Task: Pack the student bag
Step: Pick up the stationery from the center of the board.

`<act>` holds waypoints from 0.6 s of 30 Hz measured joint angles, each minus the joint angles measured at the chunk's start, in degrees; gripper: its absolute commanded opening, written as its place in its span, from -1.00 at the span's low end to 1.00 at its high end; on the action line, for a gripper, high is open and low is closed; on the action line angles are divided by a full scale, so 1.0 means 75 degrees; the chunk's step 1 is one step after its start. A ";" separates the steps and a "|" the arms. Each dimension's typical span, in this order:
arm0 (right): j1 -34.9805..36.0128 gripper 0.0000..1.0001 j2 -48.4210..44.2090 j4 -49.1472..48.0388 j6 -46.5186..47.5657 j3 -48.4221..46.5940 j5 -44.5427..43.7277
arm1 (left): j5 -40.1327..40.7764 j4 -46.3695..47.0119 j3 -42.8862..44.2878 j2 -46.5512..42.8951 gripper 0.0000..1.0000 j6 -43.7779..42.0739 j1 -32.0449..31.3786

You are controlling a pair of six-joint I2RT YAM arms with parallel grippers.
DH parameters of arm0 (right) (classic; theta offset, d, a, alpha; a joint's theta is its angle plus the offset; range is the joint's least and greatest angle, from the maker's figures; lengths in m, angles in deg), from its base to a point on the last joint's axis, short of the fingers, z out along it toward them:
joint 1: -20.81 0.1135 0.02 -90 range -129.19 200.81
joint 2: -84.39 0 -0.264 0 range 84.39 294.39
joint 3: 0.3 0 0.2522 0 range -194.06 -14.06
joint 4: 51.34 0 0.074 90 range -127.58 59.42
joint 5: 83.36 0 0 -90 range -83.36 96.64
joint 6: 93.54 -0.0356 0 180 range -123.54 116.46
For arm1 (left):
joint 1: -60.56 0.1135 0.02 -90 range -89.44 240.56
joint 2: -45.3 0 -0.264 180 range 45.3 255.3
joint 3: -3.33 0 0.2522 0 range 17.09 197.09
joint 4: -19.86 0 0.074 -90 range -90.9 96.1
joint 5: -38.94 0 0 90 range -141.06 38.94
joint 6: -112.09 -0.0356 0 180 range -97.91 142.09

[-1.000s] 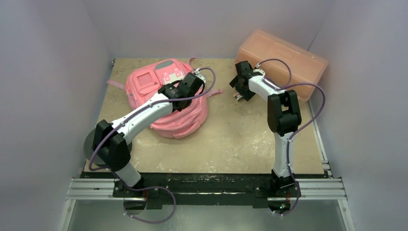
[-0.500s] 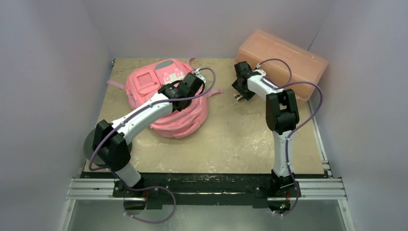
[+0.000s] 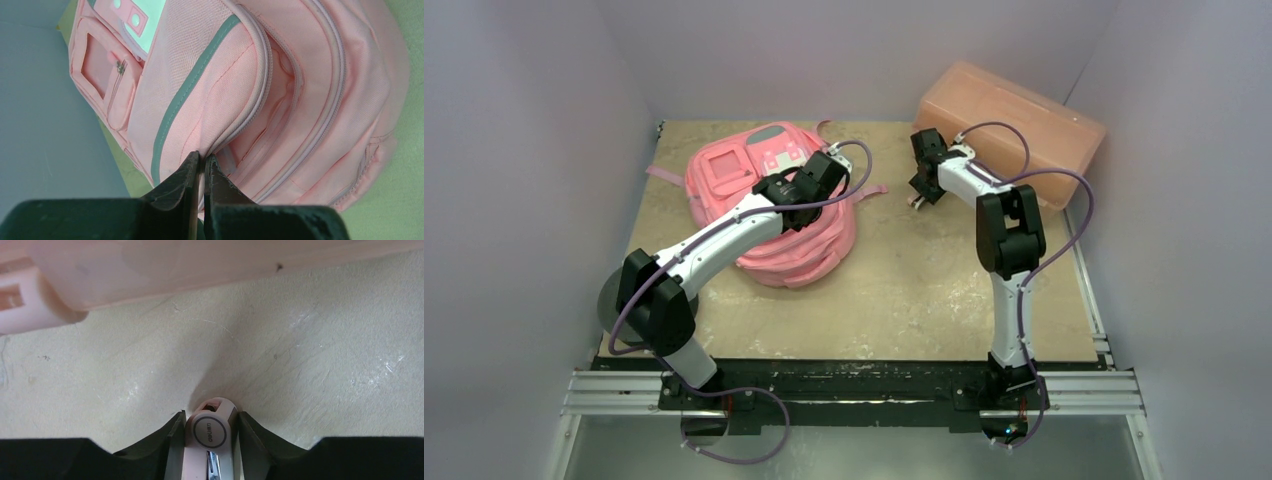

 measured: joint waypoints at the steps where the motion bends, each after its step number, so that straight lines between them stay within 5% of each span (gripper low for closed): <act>1: -0.0003 -0.29 -0.0035 -0.0070 0.0032 0.0055 0.0055 | 0.0000 0.0000 0.0000 0.0000 -1.00 0.0000 0.0000; 10: -0.0050 -0.53 -0.0618 -0.0478 0.0516 0.0796 0.1090 | -0.0003 -0.0003 0.0000 0.0003 -1.00 0.0003 0.0000; 18: 0.0055 -0.73 -0.2040 -0.1632 0.0731 0.2148 0.3413 | -0.0003 -0.0003 0.0000 0.0003 -1.00 0.0006 0.0000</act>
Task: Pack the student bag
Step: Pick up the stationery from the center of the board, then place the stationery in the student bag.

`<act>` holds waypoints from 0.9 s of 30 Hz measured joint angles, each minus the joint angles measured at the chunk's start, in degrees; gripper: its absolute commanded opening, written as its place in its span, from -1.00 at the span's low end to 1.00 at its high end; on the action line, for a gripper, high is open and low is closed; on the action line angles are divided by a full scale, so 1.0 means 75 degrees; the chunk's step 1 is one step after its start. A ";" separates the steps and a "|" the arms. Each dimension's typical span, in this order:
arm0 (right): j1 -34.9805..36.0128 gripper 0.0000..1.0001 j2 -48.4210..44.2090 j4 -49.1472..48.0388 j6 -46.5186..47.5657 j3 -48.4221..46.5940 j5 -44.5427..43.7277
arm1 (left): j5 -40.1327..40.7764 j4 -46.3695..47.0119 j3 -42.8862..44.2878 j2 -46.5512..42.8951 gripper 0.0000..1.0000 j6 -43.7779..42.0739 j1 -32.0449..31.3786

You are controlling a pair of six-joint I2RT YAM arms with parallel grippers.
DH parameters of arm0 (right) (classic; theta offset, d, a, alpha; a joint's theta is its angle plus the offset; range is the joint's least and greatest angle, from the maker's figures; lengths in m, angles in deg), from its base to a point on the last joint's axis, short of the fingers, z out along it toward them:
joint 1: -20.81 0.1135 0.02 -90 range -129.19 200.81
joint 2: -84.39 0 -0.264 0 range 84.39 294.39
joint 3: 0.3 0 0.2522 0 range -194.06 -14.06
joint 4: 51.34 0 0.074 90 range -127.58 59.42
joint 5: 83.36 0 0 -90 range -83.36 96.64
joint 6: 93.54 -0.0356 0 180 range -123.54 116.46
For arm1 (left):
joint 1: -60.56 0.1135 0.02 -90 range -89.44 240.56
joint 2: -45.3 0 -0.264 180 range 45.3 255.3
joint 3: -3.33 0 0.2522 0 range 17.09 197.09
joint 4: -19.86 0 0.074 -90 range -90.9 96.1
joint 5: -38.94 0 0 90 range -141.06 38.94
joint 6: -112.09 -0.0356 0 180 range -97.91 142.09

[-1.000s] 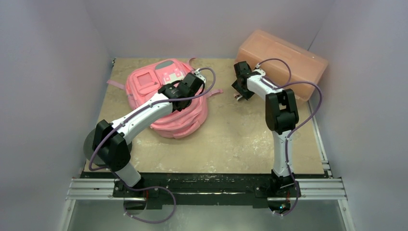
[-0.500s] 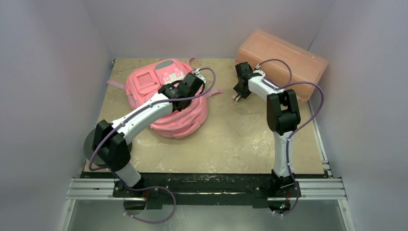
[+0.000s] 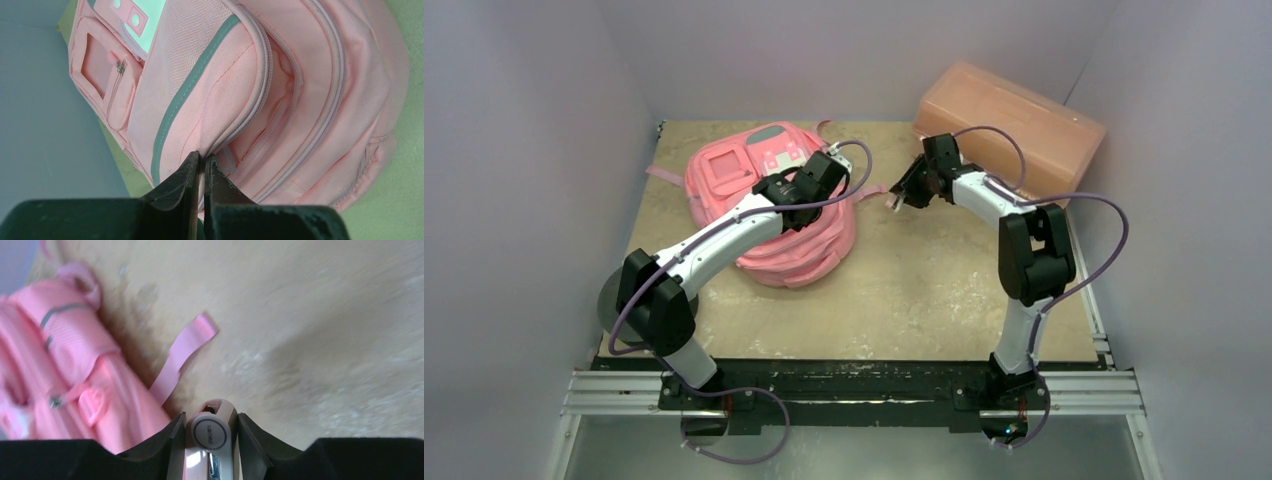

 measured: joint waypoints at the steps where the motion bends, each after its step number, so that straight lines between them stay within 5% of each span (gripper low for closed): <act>1: 0.0047 -0.75 -0.0076 -0.0157 -0.0015 0.0105 0.0248 | 0.0000 0.0000 0.0000 0.0000 -1.00 0.0000 0.0000; 12: 0.1655 -0.75 -0.0880 -0.1816 -0.0740 0.1323 0.2154 | 0.0006 -0.0006 0.0000 0.0000 -1.00 0.0000 0.0000; 27: 0.2209 -0.71 -0.1349 -0.3704 -0.1431 0.1734 0.2363 | 0.0070 0.0006 0.0000 -0.0017 -1.00 0.0041 0.0000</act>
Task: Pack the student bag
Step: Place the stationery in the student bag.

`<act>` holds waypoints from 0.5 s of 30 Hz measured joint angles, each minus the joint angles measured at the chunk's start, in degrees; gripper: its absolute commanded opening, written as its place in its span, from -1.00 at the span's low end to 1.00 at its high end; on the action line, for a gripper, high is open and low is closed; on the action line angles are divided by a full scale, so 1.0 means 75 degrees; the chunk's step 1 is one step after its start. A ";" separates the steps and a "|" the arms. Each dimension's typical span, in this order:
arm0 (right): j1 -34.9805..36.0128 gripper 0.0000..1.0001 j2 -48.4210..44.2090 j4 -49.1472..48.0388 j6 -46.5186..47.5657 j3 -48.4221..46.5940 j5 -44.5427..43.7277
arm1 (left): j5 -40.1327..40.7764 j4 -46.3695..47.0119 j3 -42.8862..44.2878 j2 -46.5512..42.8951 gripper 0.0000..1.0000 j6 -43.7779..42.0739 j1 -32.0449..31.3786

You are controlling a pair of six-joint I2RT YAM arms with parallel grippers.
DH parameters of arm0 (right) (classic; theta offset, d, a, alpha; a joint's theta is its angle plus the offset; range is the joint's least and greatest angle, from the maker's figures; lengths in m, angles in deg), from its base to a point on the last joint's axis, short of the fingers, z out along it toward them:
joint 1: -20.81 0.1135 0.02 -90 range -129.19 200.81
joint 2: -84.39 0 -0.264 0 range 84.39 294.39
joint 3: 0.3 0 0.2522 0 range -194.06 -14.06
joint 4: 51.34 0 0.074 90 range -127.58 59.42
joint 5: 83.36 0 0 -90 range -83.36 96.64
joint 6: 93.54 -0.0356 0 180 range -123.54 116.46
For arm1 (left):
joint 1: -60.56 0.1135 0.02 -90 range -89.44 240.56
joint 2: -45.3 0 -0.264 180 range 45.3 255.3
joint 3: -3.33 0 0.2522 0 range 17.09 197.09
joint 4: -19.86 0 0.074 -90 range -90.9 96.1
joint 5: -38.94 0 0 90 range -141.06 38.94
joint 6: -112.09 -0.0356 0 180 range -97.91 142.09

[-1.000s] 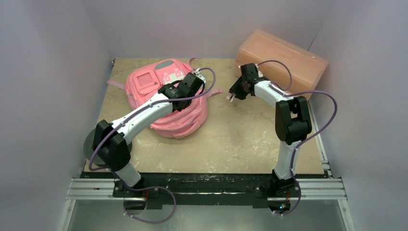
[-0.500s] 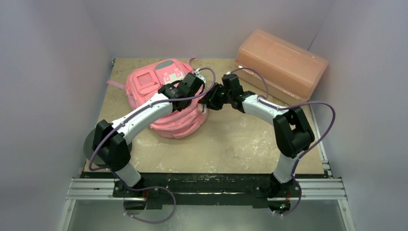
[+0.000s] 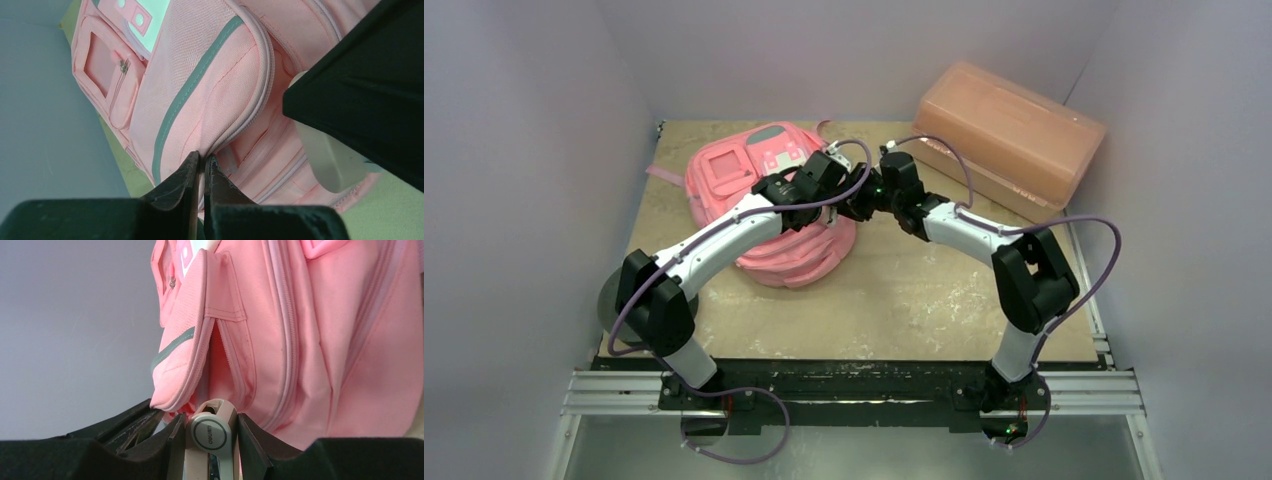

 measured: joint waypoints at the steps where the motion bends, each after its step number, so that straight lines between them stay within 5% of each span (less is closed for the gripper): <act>1: 0.0052 -0.71 0.0067 -0.0041 -0.0026 -0.0050 0.0000 | 0.0006 0.0003 0.0000 -0.0012 -1.00 0.0012 0.0000; 15: 0.0647 -0.62 0.1154 -0.2253 -0.1428 0.0114 -0.0353 | 0.0210 0.0020 0.0000 -0.0128 -1.00 0.0015 0.0006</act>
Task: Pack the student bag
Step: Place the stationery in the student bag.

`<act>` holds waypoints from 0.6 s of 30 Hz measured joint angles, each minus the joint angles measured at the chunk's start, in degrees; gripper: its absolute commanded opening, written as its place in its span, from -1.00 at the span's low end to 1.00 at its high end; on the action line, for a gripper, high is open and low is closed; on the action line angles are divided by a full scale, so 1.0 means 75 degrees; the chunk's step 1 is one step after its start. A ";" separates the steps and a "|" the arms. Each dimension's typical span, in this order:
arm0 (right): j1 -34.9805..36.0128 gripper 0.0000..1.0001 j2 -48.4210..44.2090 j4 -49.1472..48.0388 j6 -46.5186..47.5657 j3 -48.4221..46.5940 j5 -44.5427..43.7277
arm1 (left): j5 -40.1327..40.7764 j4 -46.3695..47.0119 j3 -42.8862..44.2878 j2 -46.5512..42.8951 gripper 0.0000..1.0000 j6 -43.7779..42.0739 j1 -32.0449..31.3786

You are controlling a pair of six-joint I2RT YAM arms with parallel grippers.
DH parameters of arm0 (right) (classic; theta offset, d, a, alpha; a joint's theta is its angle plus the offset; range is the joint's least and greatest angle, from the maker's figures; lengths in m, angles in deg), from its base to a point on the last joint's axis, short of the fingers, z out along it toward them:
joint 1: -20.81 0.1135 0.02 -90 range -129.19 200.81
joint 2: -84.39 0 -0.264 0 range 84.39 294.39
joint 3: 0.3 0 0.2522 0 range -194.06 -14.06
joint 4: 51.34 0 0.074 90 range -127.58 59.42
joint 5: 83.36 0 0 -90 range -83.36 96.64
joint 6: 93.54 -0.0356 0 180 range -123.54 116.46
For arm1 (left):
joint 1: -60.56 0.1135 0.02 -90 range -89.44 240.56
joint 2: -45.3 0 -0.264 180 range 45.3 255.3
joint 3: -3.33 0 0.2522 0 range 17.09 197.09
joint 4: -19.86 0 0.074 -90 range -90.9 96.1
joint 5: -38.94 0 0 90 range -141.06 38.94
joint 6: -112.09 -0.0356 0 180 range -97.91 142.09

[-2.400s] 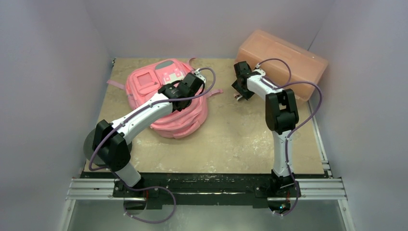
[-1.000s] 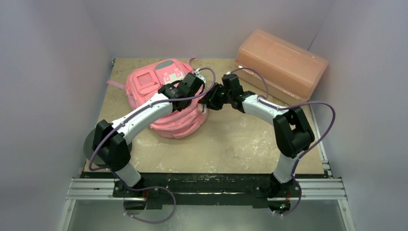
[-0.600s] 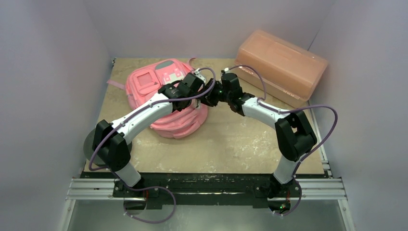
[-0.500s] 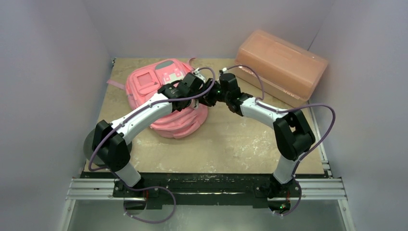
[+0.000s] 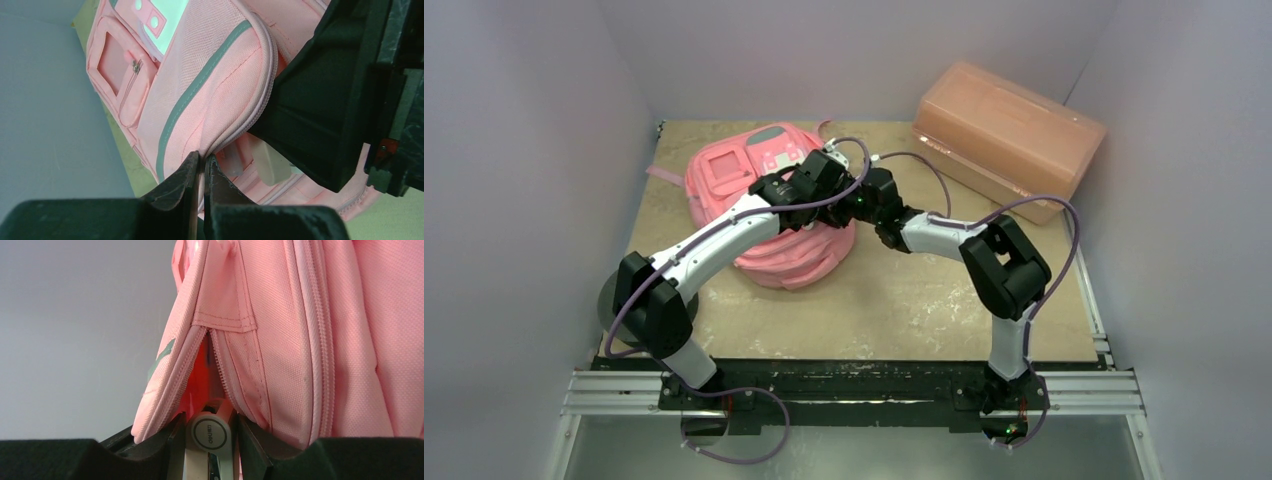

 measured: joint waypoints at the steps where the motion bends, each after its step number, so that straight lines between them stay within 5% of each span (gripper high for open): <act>1: 0.0015 -0.61 0.0041 -0.0085 -0.0058 0.0003 -0.0052 | 0.0009 0.0015 0.0000 0.0000 -1.00 0.0000 0.0003; 10: 0.0198 -0.47 0.0280 -0.0388 -0.0565 -0.0020 -0.1023 | 0.0017 0.0131 0.0000 -0.0003 -1.00 0.0000 0.0003; 18: 0.0332 -0.03 0.0312 0.0230 -0.0781 -0.0443 -0.1903 | 0.0015 0.0265 0.0000 -0.0003 -1.00 0.0003 0.0003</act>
